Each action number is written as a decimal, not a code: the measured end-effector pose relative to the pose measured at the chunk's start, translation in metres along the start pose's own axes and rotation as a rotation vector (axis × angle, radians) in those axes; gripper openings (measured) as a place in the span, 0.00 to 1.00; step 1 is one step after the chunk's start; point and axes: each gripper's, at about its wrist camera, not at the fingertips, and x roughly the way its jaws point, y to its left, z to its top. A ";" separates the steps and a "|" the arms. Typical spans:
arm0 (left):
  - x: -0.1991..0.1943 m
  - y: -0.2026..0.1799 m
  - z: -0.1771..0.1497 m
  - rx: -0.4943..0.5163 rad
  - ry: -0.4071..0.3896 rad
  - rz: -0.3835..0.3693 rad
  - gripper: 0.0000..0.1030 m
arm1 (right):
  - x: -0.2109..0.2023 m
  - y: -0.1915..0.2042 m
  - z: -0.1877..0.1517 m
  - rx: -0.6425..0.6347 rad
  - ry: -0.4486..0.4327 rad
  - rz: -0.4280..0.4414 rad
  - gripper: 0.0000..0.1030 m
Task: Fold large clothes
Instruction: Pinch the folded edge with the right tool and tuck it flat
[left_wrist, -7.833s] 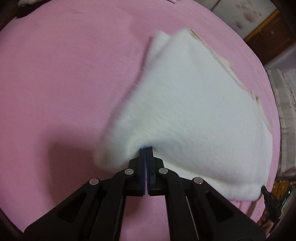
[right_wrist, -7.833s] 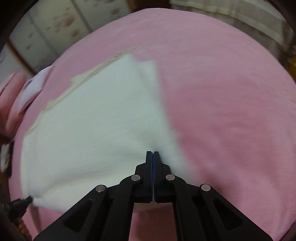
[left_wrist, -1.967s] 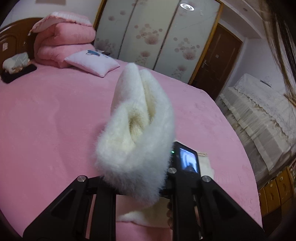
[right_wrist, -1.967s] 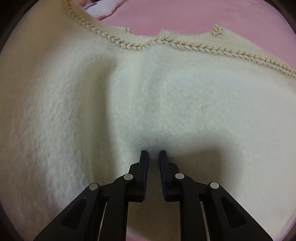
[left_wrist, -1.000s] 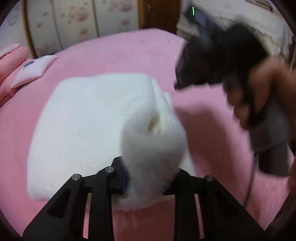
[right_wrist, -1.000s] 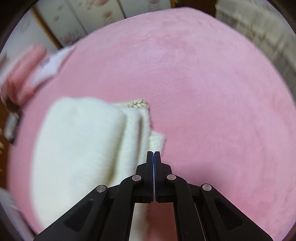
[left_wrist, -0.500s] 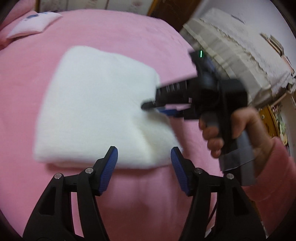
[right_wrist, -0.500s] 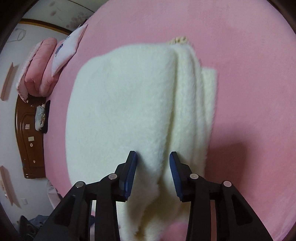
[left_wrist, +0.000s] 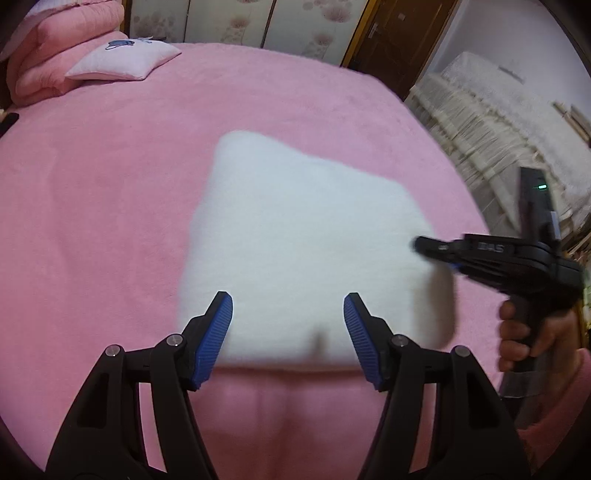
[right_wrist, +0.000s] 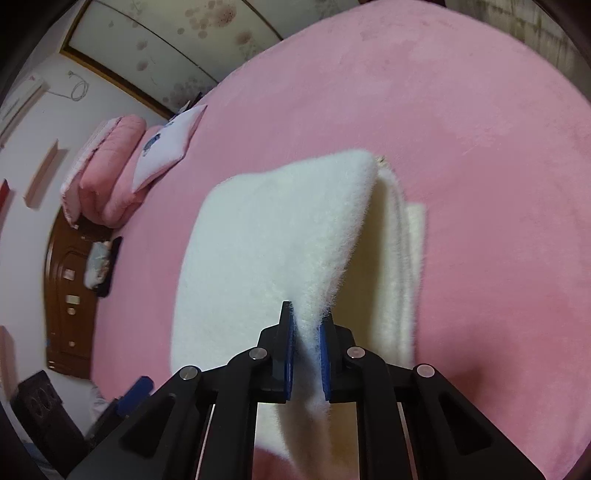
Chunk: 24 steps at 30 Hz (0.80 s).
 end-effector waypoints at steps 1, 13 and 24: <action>0.003 0.003 -0.001 0.000 0.014 0.005 0.58 | -0.001 0.001 -0.005 -0.033 -0.012 -0.061 0.09; 0.012 0.097 0.022 0.005 0.034 0.073 0.58 | 0.005 0.009 -0.008 -0.086 -0.067 -0.318 0.24; 0.067 0.119 0.061 -0.010 0.146 0.022 0.19 | 0.063 0.088 -0.050 -0.249 0.055 0.085 0.01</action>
